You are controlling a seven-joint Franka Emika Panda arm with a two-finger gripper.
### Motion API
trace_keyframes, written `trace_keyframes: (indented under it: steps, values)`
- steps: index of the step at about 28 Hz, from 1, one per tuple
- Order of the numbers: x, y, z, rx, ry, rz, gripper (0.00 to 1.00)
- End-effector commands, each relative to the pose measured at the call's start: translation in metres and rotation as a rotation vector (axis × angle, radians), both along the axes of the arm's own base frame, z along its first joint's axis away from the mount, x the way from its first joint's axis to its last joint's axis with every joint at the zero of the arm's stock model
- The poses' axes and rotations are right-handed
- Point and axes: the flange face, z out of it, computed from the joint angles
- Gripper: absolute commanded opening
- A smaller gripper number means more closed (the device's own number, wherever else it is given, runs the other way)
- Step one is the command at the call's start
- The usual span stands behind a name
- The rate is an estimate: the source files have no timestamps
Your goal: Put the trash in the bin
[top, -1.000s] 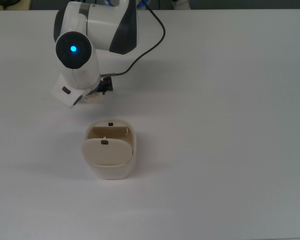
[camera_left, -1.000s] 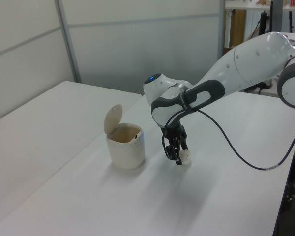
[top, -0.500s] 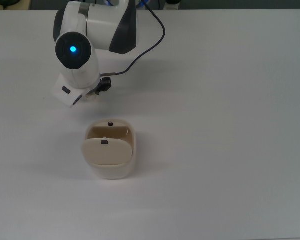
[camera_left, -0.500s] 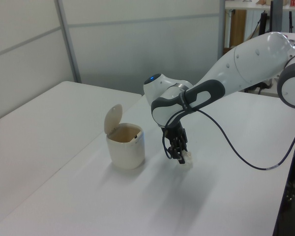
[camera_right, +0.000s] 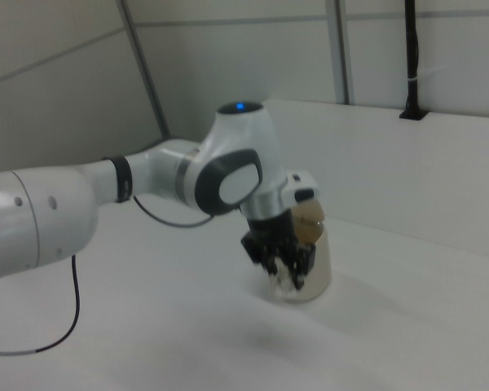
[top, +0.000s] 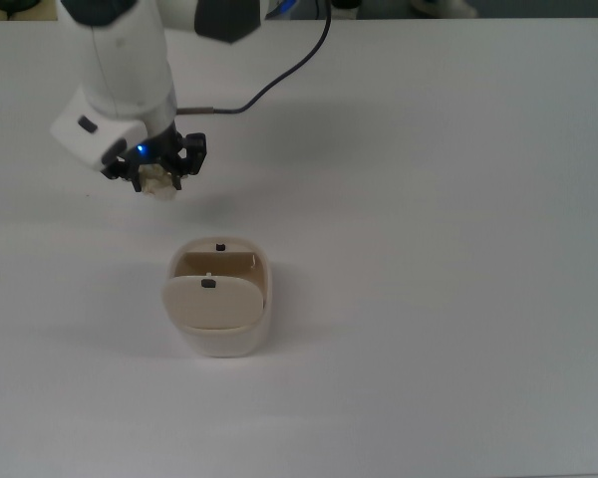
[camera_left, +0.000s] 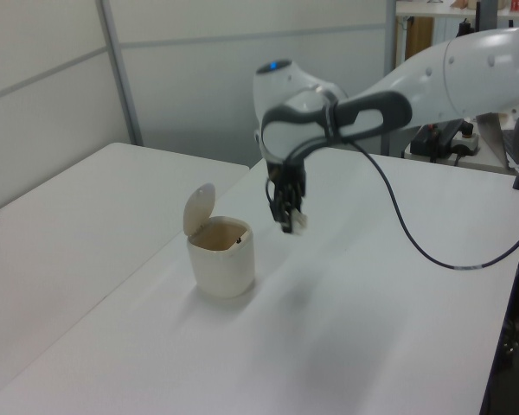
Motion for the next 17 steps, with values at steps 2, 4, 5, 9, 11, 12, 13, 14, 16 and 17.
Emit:
trace_keyframes:
  steps: [2,4,5,9,11,12,13,14,16,17]
  values:
    - [0.032,0.036,0.032,0.042,-0.260,-0.057,0.52]
    - [0.042,0.053,0.027,0.040,-0.309,-0.058,0.52]
    - [0.046,0.061,0.023,0.042,-0.329,-0.064,0.52]
    - [0.058,0.085,0.012,0.057,-0.404,-0.088,0.54]
    - [0.060,0.093,0.010,0.064,-0.420,-0.098,0.58]
    - [0.060,0.093,0.010,0.065,-0.421,-0.102,0.58]
    - [0.060,0.093,0.010,0.066,-0.421,-0.104,0.58]
    - [0.060,0.094,0.011,0.066,-0.423,-0.102,0.59]
    - [0.060,0.094,0.010,0.066,-0.421,-0.102,0.72]
    - [0.060,0.094,0.010,0.066,-0.421,-0.102,0.95]
